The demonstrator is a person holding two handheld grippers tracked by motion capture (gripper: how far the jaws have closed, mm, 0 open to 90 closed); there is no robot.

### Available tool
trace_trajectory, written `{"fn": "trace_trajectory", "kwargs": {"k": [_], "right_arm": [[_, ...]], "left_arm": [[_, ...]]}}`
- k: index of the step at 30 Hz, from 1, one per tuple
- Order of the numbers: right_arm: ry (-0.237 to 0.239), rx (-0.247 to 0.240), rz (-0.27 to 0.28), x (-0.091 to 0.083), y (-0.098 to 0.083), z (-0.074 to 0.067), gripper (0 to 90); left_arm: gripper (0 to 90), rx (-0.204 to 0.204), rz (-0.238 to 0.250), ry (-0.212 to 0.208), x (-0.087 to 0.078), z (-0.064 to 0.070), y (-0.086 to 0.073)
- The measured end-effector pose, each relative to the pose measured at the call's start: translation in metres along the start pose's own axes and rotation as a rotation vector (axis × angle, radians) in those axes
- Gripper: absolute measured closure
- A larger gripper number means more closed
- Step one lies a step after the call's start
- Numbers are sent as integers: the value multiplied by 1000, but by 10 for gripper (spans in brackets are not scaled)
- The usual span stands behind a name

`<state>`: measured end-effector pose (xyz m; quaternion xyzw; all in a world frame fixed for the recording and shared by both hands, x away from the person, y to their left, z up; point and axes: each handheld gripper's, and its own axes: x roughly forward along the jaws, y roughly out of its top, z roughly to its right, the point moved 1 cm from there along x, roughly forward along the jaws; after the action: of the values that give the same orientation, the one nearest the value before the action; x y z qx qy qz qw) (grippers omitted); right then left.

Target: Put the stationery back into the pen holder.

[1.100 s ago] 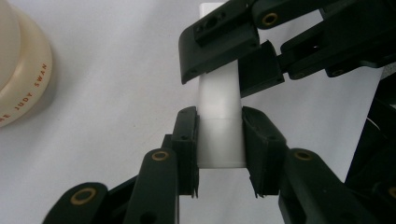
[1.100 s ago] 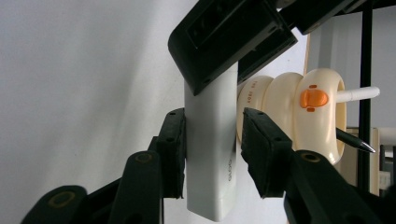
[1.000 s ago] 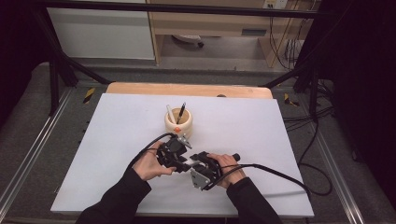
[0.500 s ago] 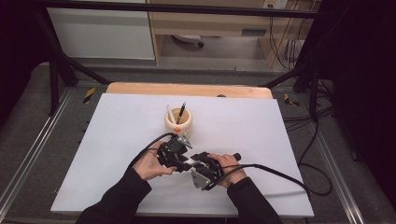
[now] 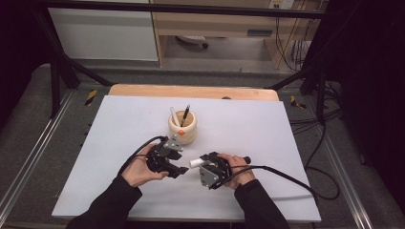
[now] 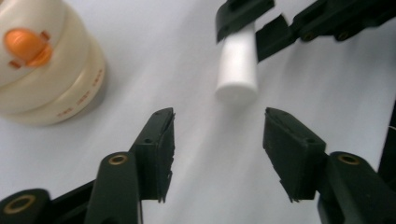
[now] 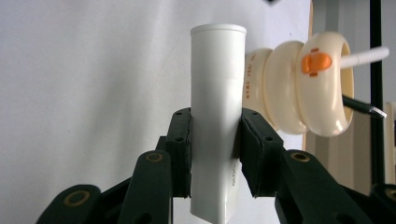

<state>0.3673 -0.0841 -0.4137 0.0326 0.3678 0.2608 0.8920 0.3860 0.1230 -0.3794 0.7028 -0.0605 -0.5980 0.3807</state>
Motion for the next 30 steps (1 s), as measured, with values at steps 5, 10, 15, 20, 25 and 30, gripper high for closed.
{"fn": "trace_trajectory", "kwargs": {"k": [5,10,15,20,25,30], "right_arm": [[3,49,-10,0,-9,0,670],[2,93,-18,-1,-19,-1,670],[1,136,-24,-2,-28,-1,670],[2,174,-23,-4,-35,-1,670],[-2,220,-17,-5,-40,0,670],[-9,255,-21,-6,-43,2,670]], "left_arm": [[347,-32,15,29,-3,-8,-18],[281,-58,32,61,-5,-16,-35],[231,-76,51,99,-9,-23,-50],[167,-81,77,147,-12,-28,-66],[118,-125,94,171,-16,-34,-84],[64,-169,98,210,-20,-40,-104]]}}
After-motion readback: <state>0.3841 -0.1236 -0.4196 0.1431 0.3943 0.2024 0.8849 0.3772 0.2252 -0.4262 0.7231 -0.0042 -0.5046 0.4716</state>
